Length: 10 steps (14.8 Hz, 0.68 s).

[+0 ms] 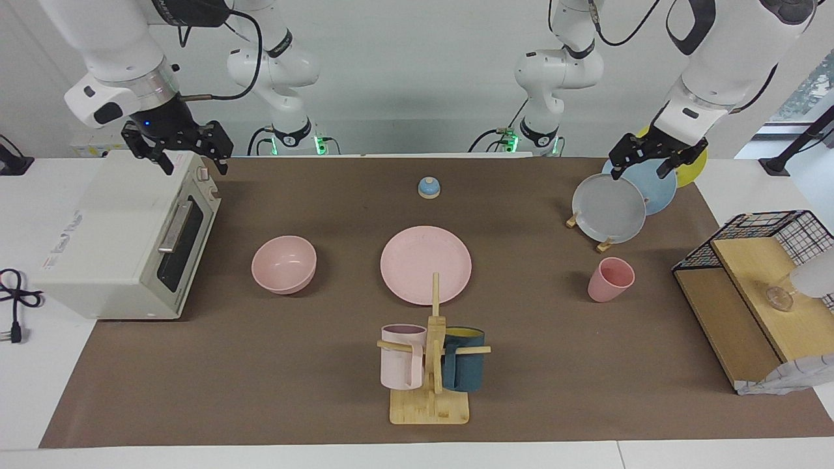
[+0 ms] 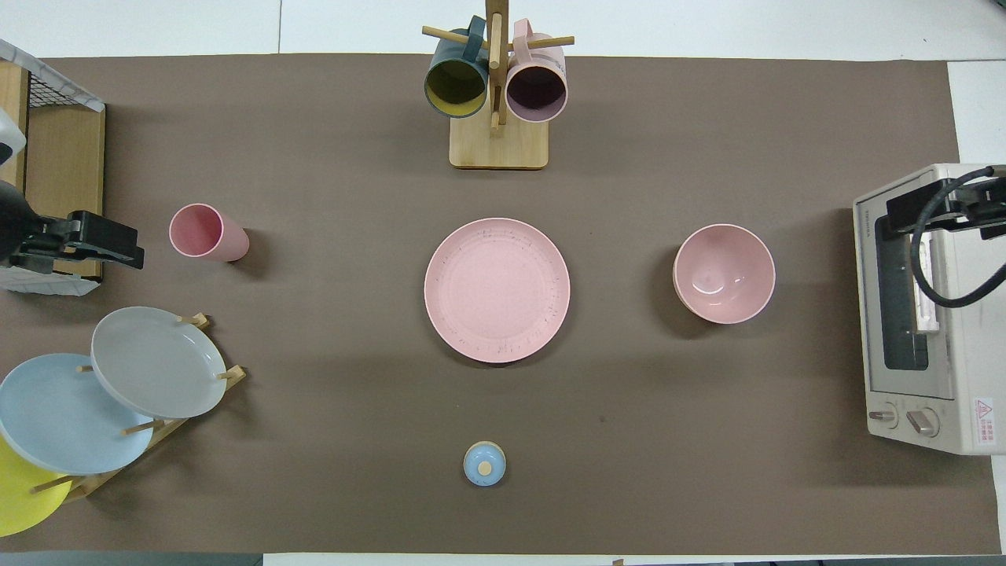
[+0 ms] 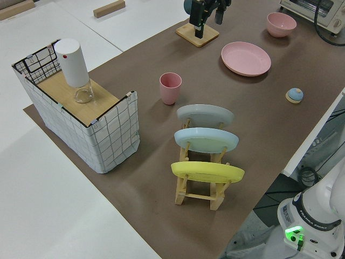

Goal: Organize tableware

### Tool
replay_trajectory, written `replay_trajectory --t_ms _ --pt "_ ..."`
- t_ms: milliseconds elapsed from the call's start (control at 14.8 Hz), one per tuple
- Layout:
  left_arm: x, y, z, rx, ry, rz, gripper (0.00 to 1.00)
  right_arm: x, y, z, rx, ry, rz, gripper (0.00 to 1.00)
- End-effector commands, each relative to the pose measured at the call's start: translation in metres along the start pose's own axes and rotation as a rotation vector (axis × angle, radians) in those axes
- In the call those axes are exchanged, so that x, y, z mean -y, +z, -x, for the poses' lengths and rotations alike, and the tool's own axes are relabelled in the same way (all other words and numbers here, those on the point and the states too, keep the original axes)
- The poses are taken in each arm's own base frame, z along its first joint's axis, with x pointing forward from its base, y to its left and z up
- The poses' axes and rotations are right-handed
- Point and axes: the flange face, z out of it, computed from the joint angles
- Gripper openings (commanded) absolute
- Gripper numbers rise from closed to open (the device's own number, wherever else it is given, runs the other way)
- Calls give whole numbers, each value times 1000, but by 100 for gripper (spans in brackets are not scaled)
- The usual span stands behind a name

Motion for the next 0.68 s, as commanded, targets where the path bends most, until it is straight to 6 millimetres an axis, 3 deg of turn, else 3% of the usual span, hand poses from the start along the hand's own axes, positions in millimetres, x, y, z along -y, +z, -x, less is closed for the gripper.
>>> replay_trajectory --t_ms 0,135,473,609 --pt "1 -5 4 0 -7 -19 100 -3 0 -2 5 -24 -8 100" --pt "2 -4 4 0 -8 -19 100 4 -5 0 -4 -35 -20 100" --pt "2 -5 4 -2 -8 -18 100 5 7 4 21 -40 -24 100" --pt "1 -4 4 1 -7 -19 100 12 30 15 20 -21 -22 100"
